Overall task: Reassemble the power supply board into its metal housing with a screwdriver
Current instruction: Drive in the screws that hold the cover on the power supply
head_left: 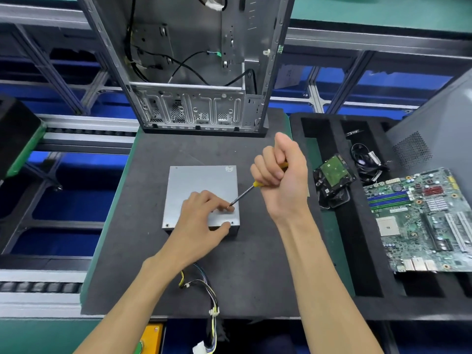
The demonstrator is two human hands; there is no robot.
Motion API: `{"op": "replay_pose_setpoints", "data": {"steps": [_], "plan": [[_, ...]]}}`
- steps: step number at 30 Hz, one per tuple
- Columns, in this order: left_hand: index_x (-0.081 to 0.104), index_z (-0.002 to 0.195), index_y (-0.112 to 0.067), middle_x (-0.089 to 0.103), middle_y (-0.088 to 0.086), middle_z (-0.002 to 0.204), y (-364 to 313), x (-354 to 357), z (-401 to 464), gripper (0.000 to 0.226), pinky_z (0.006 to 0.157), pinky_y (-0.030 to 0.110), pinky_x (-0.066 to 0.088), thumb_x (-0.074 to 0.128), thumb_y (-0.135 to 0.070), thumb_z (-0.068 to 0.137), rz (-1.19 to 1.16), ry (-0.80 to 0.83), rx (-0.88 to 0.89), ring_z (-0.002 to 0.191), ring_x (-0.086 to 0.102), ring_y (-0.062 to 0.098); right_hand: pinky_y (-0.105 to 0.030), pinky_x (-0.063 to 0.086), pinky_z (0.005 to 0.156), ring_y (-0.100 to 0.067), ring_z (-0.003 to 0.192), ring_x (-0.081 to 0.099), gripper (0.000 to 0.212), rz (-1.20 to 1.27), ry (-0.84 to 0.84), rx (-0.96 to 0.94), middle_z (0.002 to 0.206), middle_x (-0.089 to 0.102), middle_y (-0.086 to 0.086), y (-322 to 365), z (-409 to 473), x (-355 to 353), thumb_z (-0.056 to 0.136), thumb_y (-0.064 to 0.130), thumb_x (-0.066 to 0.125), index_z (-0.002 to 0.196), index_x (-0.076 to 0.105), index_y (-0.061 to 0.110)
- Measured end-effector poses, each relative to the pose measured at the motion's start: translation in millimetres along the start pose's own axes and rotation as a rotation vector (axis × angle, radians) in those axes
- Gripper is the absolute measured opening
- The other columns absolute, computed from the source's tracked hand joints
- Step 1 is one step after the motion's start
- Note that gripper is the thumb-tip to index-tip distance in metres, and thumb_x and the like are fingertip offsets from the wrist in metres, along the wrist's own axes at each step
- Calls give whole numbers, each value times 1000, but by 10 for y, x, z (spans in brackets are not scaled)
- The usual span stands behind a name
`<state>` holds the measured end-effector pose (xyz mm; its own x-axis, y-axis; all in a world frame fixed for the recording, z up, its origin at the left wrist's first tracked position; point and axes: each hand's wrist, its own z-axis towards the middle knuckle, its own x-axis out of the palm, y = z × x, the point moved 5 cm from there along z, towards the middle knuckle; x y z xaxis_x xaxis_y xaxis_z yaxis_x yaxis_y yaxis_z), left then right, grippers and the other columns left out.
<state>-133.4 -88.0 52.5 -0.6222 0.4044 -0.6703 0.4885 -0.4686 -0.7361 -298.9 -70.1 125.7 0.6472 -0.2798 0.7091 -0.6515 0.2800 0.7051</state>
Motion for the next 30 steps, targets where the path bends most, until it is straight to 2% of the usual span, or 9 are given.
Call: {"op": "replay_pose_setpoints", "data": {"steps": [3, 8, 12, 20, 25, 27, 30], "plan": [[71, 104, -29, 51, -17, 98, -20, 42, -3, 29, 95, 33, 33, 75, -13, 81, 55, 9, 20, 98, 43, 12, -22, 19, 43, -10, 38, 16, 43, -181, 68, -44, 42, 24, 7, 0, -89, 99, 96, 17, 51, 56, 37, 23], [72, 104, -30, 51, -14, 96, -40, 34, -27, 29, 93, 29, 30, 76, -13, 81, 31, -21, 33, 98, 41, 8, -26, 16, 46, -13, 41, 16, 42, -370, 114, -40, 46, 24, 7, -114, -169, 133, 96, 13, 52, 62, 27, 18], [73, 103, -29, 53, -9, 96, -55, 31, -30, 29, 91, 26, 29, 76, -11, 81, 31, -42, 34, 95, 42, 14, -21, 21, 44, -12, 41, 18, 41, -417, 124, -30, 46, 25, 7, -188, -194, 120, 95, 13, 52, 61, 31, 18], [73, 103, -27, 53, -8, 97, -64, 26, -31, 28, 90, 30, 30, 76, -10, 81, 38, -36, 23, 95, 43, 16, -20, 24, 44, -10, 40, 21, 42, -439, 134, -26, 47, 28, 7, -263, -189, 80, 96, 13, 52, 60, 35, 21], [72, 103, -28, 52, -10, 97, -48, 32, -38, 28, 91, 26, 29, 76, -12, 81, 37, -35, 29, 96, 43, 14, -19, 25, 45, -11, 42, 21, 42, -476, 129, -18, 49, 29, 9, -290, -201, 80, 96, 13, 53, 60, 33, 20], [72, 103, -29, 53, -11, 97, -37, 36, -33, 27, 91, 25, 29, 76, -13, 81, 33, -35, 32, 96, 43, 14, -19, 27, 45, -11, 43, 23, 43, -514, 153, -21, 50, 30, 11, -303, -215, 103, 98, 17, 55, 61, 34, 20], [71, 102, -28, 54, -10, 99, -21, 41, -30, 27, 90, 28, 28, 77, -13, 81, 35, -38, 36, 96, 41, 15, -18, 29, 49, -12, 49, 28, 44, -581, 233, 10, 53, 34, 11, -341, -251, 177, 99, 41, 51, 60, 42, 22]]}}
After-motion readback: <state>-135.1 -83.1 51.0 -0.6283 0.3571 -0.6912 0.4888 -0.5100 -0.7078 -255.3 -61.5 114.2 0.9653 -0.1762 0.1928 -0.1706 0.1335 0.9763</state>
